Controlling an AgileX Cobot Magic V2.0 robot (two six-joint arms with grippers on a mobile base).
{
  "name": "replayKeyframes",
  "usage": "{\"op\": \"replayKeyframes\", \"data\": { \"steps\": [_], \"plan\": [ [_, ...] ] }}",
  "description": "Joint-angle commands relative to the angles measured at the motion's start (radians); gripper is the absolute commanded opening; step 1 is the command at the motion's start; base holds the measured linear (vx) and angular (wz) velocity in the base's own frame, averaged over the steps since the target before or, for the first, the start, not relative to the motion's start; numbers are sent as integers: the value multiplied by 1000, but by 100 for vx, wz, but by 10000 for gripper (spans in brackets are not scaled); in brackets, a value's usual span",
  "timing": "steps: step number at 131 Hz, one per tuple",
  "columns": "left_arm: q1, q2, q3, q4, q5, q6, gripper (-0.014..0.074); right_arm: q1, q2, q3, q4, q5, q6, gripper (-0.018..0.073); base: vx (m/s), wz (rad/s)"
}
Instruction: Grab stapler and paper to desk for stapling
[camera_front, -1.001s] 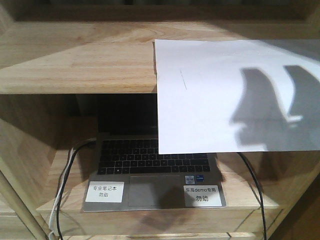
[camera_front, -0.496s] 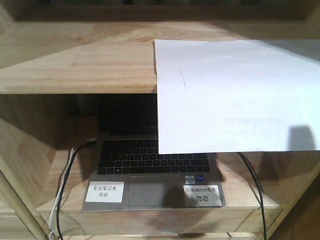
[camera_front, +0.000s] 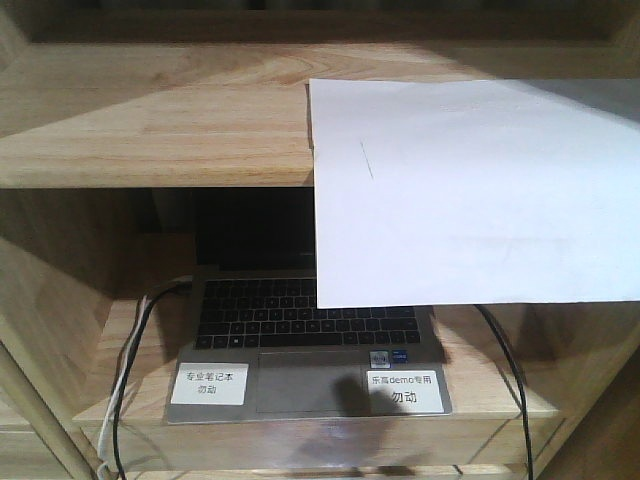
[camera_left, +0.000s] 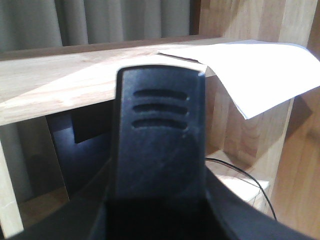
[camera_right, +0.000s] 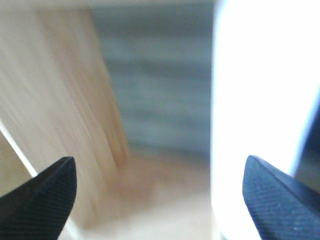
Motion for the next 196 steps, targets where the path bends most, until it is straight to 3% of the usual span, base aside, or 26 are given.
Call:
{"op": "replayKeyframes", "data": {
  "steps": [1, 19, 31, 45, 62, 76, 124, 196],
  "plan": [
    [-3, 14, -29, -10, -121, 1, -6, 80, 12, 14, -3, -50, -17, 622, 0, 0],
    [-3, 14, -29, -10, -121, 1, -6, 130, 26, 98, 25, -102, -17, 615, 0, 0],
    [-3, 14, -29, -10, -121, 1, -6, 126, 59, 166, 42, -218, -36, 611, 0, 0],
    [-3, 14, -29, -10, -121, 1, -6, 125, 121, 236, 76, -388, -126, 599, 0, 0],
    [-3, 14, -29, -10, -121, 1, -6, 125, 241, 286, 158, -659, -327, 590, 0, 0],
    [-3, 14, -29, -10, -121, 1, -6, 125, 347, 291, 197, -827, -431, 590, 0, 0],
    [-3, 14, -29, -10, -121, 1, -6, 125, 769, 277, 236, -1346, -461, 590, 0, 0],
    [-3, 14, -29, -10, -121, 1, -6, 127, 857, 85, 262, -1345, -544, 590, 0, 0]
  ]
}}
